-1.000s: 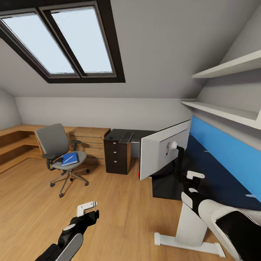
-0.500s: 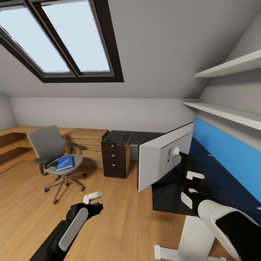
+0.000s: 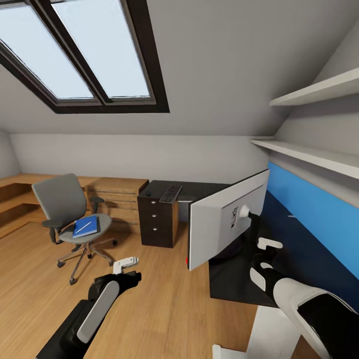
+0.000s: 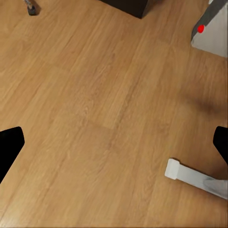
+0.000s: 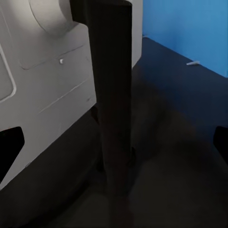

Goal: In the bedroom, organize the workspace by keeping the computer under the desk, ensuring the monitor is on the desk, placing the keyboard on the desk next to the monitor, placing the mouse on the desk next to the keyboard, moving the folder from the swivel chair onto the desk next to the mouse, stacking the notebook on top of the folder with the pen on top of the notebook, and positioning the swivel chair next to the desk.

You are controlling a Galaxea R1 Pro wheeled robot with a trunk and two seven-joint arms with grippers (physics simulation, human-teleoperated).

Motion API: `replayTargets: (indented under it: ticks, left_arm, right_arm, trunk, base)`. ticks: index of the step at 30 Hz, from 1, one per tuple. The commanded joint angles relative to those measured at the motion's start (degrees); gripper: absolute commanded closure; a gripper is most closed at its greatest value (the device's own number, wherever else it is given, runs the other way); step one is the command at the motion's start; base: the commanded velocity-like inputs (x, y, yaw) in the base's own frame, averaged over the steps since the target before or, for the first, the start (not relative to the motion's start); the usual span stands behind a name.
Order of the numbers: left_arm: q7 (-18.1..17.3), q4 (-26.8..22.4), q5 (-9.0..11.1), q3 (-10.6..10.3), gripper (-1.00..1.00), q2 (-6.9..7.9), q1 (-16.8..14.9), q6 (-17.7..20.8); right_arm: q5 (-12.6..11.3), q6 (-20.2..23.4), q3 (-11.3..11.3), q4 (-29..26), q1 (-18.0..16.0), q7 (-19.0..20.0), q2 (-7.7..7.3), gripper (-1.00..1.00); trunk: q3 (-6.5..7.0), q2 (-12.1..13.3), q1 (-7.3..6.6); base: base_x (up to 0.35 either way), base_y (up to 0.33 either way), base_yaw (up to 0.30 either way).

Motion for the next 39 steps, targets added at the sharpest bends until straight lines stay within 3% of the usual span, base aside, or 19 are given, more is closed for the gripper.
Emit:
replayTargets:
  ticks: [1, 26, 39]
  left_arm:
    - [0.65, -0.84, 0.52, -0.15, -1.0, 0.04, -0.06, 0.02]
    - [0.69, -1.03, 0.56, -0.15, -1.0, 0.12, -0.06, 0.02]
    - [0.72, -0.98, 0.6, -0.15, -1.0, 0.1, -0.06, 0.02]
  right_arm:
    - [-0.25, -0.06, 0.5, -0.07, -0.02, -0.29, -0.02, -1.0]
    - [-0.25, -0.08, 0.41, -0.02, -0.02, -0.29, -0.08, -1.0]
    - [-0.25, -0.08, 0.41, 0.0, -0.02, -0.29, -0.17, -1.0]
  trunk:
    - [-0.27, -0.48, 0.23]
    - [-4.76, -10.5, 5.73]
    - [-5.12, -11.31, 6.17]
  base:
    - [0.0, 0.0, 0.0]
    - [0.0, 0.0, 0.0]
    - [0.0, 0.0, 0.0]
